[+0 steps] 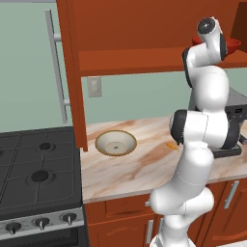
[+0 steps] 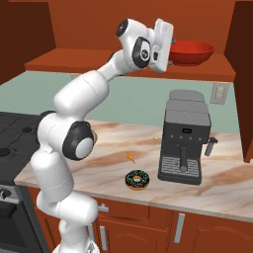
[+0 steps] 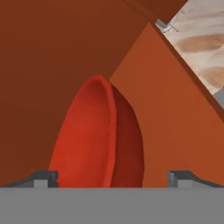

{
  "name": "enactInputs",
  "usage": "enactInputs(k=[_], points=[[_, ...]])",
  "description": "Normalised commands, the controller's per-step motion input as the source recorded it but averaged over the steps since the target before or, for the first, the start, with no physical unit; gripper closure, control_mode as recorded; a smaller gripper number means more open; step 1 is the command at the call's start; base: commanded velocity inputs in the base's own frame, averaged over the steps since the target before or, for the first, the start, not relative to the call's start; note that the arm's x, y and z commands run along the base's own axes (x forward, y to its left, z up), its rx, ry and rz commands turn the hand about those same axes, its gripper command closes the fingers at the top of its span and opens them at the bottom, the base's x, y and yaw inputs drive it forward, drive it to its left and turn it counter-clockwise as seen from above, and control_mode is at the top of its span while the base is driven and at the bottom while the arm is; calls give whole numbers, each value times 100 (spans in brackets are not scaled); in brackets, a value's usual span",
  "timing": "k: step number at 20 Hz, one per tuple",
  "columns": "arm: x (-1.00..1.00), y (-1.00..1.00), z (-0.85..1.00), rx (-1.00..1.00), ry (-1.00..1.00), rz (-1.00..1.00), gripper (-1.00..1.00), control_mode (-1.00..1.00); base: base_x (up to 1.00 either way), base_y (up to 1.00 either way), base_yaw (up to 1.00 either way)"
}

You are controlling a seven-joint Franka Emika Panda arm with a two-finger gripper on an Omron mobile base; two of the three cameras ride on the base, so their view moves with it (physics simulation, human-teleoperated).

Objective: Pick both bowls and place them on the counter. Then place the shrimp in one bowl and place the donut in the other bowl.

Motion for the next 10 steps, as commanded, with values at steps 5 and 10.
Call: enactInputs(k=[5, 10], points=[[11, -9, -15, 3, 7, 0, -100, -100, 0, 0, 0], [2, -5, -18, 3, 5, 0, -100, -100, 0, 0, 0]])
